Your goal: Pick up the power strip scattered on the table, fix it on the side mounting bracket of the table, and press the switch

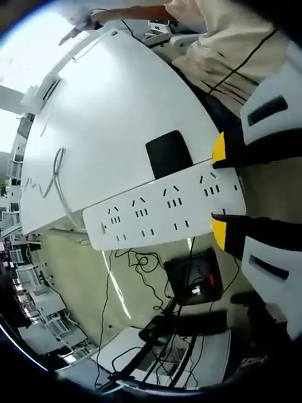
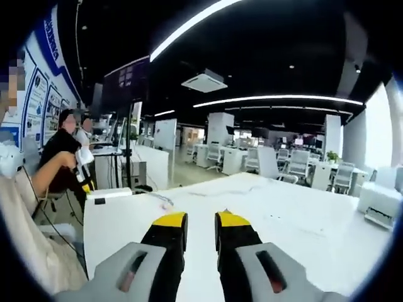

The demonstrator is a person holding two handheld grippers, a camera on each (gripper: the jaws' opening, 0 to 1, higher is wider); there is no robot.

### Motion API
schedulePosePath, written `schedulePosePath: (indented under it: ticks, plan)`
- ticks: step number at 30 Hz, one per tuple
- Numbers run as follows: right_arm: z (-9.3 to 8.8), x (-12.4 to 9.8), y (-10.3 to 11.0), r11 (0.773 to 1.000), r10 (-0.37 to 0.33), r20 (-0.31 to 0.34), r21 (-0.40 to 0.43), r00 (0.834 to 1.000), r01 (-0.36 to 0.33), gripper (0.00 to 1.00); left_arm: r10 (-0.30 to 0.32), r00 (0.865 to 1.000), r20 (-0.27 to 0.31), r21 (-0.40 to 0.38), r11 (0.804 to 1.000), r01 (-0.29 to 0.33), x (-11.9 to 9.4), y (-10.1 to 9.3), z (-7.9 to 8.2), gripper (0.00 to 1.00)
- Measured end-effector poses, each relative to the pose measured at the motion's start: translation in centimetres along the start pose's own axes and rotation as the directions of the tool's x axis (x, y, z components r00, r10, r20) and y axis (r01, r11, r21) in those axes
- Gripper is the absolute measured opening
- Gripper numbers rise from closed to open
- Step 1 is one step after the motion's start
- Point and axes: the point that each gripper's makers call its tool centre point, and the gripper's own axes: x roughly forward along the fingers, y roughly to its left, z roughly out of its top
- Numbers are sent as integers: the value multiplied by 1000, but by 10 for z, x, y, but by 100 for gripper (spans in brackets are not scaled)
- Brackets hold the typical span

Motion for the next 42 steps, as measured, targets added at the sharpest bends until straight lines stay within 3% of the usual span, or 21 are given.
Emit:
schedulePosePath:
  ticks: [11, 19, 24, 32, 42]
  plan:
    - [-34, -19, -11, 997, -58, 46, 55, 997, 55, 17, -4, 1000, 10, -1, 1000, 5, 1, 4, 3, 35]
    - [-47, -25, -16, 995, -71, 52, 80, 996, 67, 19, 1, 999, 42, -10, 1000, -1, 1, 4, 4, 36]
    - [-50, -29, -19, 994, -77, 47, 82, 996, 73, 19, 12, 998, 68, -39, 999, -10, 0, 12, 2, 43]
    - [-47, -37, -20, 993, -83, 54, 85, 995, 78, 19, -20, 991, 134, -49, 998, 26, 1, 16, 2, 45]
    - [-42, -42, -18, 993, -98, 45, 69, 994, 94, 19, -31, 984, 176, 55, 998, 22, -1, 10, 6, 43]
